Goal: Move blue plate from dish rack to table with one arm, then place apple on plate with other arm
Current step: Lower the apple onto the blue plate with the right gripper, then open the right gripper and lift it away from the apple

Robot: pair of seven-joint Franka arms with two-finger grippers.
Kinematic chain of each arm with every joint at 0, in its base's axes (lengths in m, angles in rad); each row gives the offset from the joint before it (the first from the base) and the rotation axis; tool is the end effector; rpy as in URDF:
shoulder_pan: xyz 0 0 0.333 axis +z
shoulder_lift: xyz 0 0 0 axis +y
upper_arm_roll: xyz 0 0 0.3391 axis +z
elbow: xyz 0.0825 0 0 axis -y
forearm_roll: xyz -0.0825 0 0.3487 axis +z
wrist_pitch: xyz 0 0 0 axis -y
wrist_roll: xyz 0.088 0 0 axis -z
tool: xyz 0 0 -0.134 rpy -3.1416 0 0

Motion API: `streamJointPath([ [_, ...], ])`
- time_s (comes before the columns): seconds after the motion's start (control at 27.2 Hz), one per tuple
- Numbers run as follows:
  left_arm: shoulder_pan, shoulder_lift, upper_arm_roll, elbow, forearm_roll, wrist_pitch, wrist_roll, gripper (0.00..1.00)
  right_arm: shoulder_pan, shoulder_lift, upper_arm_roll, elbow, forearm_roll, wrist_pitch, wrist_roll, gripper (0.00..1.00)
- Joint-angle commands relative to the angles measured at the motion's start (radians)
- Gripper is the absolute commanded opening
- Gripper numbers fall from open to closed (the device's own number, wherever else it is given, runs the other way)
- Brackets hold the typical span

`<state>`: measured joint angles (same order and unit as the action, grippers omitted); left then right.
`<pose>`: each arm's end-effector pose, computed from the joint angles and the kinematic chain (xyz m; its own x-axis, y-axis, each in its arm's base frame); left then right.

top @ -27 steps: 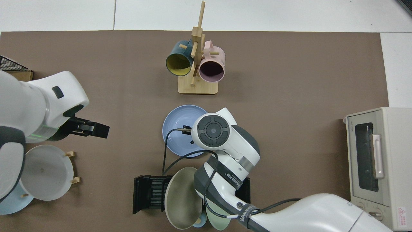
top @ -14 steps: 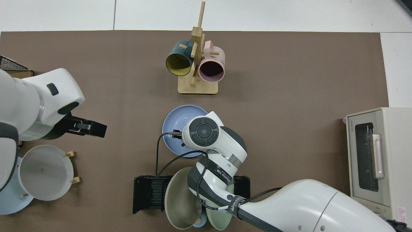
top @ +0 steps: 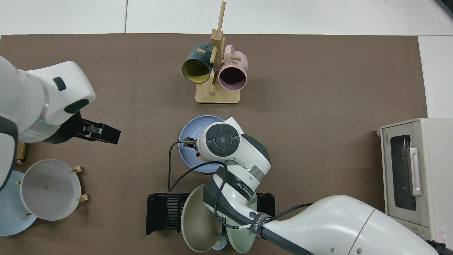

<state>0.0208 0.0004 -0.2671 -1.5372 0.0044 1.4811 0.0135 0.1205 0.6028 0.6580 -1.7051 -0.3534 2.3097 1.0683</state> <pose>0.4935 -0.1234 0.6273 0.9650 -0.2561 -0.0565 -0.2567 -0.9665 -0.0035 0.5235 0.4146 0.3251 0.9837 -0.1793 0.0158 -0.1745 -0.9715 -0.1608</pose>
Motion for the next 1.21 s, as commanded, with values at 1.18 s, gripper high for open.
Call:
streamJointPath([
  [1.18, 0.002, -0.020, 0.020, -0.017, -0.009, -0.018, -0.003, 1.00, -0.038, -0.465, -0.405, -0.024, 0.182, -0.352, -0.787, 1.00],
])
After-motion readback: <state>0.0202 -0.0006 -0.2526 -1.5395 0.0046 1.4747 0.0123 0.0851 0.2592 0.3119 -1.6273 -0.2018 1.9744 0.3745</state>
